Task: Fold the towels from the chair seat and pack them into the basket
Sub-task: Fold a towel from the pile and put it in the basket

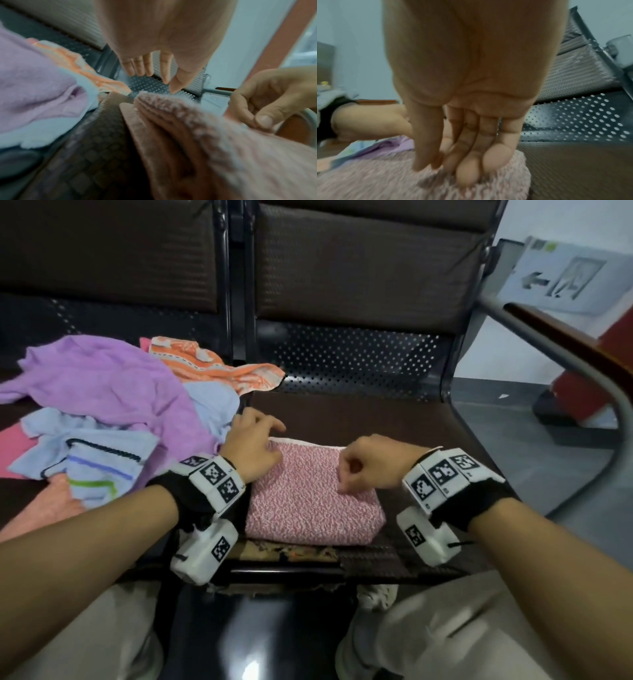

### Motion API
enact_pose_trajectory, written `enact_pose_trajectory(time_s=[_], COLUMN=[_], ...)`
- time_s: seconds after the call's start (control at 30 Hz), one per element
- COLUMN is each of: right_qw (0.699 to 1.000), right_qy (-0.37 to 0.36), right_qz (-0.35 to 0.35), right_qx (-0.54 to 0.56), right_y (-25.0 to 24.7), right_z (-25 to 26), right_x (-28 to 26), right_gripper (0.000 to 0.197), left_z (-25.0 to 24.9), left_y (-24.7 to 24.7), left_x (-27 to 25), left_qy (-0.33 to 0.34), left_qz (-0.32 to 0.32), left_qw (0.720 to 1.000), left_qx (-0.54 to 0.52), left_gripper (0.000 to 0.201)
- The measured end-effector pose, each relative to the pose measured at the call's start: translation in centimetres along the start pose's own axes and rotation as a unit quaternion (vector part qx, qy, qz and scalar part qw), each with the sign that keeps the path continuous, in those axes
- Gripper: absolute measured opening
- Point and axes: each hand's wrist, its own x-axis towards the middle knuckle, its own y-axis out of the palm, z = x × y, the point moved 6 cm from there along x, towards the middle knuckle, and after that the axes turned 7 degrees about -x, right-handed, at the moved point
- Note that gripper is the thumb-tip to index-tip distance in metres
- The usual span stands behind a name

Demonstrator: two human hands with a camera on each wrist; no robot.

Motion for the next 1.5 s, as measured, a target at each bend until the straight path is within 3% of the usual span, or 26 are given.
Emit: enact_pose_trajectory(time_s=[0.07, 0.13, 0.17, 0.27, 0.33, 0.4, 0.5, 0.6, 0.67, 0.73, 0.87, 1.0, 1.07, 1.17, 1.33, 1.4, 1.5], right_qw=[0.999, 0.997, 0.996, 0.993, 0.99, 0.991, 0.99, 0.986, 0.982, 0.982, 0.996, 0.99, 0.981, 0.975, 0.976, 0.973, 0.964], right_qy=[-0.018, -0.019, -0.015, -0.011, -0.01, -0.001, 0.007, 0.003, -0.008, -0.023, -0.022, 0.026, 0.034, 0.048, 0.11, 0.146, 0.218], right_qz=[0.041, 0.066, 0.075, 0.083, 0.064, 0.027, -0.027, -0.064, -0.07, -0.062, -0.051, -0.079, -0.081, -0.081, -0.071, -0.049, -0.006], right_qx=[-0.016, -0.035, -0.046, -0.087, -0.122, -0.133, -0.138, -0.154, -0.174, -0.175, -0.069, 0.114, 0.171, 0.2, 0.173, 0.174, 0.153], right_y=[1.1, 2.0, 2.4, 3.9, 5.0, 5.7, 5.9, 5.4, 4.6, 3.3, 0.9, 0.0, 0.0, 0.1, 0.4, 0.9, 1.6], right_z=[0.5, 0.6, 0.6, 0.9, 1.3, 1.6, 2.0, 2.5, 2.7, 2.9, 2.6, 1.1, 0.5, -0.4, -3.2, -4.0, -4.5], right_x=[-0.9, -1.7, -2.0, -3.0, -3.6, -3.9, -4.0, -3.8, -3.6, -3.4, -2.2, -0.1, 0.9, 2.3, 3.7, 4.0, 4.3], right_gripper=[0.017, 0.023, 0.032, 0.061, 0.076, 0.08, 0.072, 0.059, 0.045, 0.024, 0.016, 0.006, 0.014, 0.018, 0.015, 0.018, 0.04], left_z=[-2.4, -4.2, -4.6, -3.9, -3.3, -3.2, -3.2, -3.5, -3.7, -3.6, -2.7, -2.1, -1.4, -0.8, 0.9, 1.5, 1.9], left_y=[0.0, 1.2, 2.0, 4.0, 4.4, 4.5, 4.1, 3.4, 3.0, 2.1, -0.3, -1.5, -1.3, -0.6, 0.1, 0.3, 0.3], left_x=[-1.5, -3.6, -4.5, -6.3, -7.0, -7.3, -7.3, -7.1, -6.8, -6.5, -4.7, -3.4, -3.1, -1.4, 1.2, 1.6, 1.9], left_qy=[0.086, 0.142, 0.153, 0.155, 0.169, 0.182, 0.177, 0.181, 0.18, 0.144, 0.04, 0.026, 0.038, 0.073, -0.038, -0.059, -0.001], left_qz=[0.032, 0.127, 0.173, 0.249, 0.252, 0.242, 0.245, 0.245, 0.245, 0.252, 0.297, 0.319, 0.32, 0.298, 0.291, 0.274, 0.254], left_qw=[0.996, 0.981, 0.973, 0.948, 0.929, 0.924, 0.928, 0.932, 0.938, 0.948, 0.953, 0.947, 0.946, 0.946, 0.956, 0.959, 0.963], left_qx=[-0.009, -0.035, -0.023, 0.121, 0.21, 0.234, 0.218, 0.196, 0.168, 0.13, 0.034, -0.013, 0.032, 0.101, -0.03, -0.044, 0.089], left_gripper=[0.022, 0.012, 0.018, 0.061, 0.08, 0.082, 0.071, 0.044, 0.028, 0.026, 0.036, 0.032, 0.045, 0.03, 0.015, 0.024, 0.04])
